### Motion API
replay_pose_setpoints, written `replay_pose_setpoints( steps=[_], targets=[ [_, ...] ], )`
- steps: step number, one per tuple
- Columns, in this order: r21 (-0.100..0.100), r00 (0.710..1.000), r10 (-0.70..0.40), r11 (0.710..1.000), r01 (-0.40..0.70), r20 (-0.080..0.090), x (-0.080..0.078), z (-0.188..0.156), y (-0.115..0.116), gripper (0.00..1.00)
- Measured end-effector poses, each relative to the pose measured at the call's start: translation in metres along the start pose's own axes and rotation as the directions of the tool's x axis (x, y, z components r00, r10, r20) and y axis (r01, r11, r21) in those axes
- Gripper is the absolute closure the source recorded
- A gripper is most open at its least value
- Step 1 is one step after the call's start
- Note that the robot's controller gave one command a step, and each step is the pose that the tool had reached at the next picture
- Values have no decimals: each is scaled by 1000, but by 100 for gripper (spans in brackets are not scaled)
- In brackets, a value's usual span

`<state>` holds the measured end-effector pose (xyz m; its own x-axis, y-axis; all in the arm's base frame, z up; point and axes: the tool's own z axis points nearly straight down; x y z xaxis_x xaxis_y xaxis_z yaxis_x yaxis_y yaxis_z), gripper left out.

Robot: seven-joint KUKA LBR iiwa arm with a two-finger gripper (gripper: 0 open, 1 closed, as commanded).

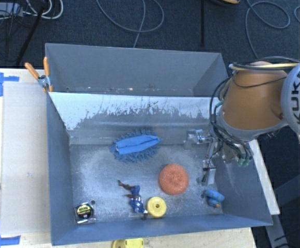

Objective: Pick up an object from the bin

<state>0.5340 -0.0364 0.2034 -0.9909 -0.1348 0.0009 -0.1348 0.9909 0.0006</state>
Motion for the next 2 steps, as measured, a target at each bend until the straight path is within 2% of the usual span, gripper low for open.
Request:
replay_pose_setpoints(
  steps=[1,2],
  targets=[
    [1,974,-227,974,227,1,-4,25,8,0],
    [0,1000,-31,1000,31,-1,2,53,18,0]
  ],
)
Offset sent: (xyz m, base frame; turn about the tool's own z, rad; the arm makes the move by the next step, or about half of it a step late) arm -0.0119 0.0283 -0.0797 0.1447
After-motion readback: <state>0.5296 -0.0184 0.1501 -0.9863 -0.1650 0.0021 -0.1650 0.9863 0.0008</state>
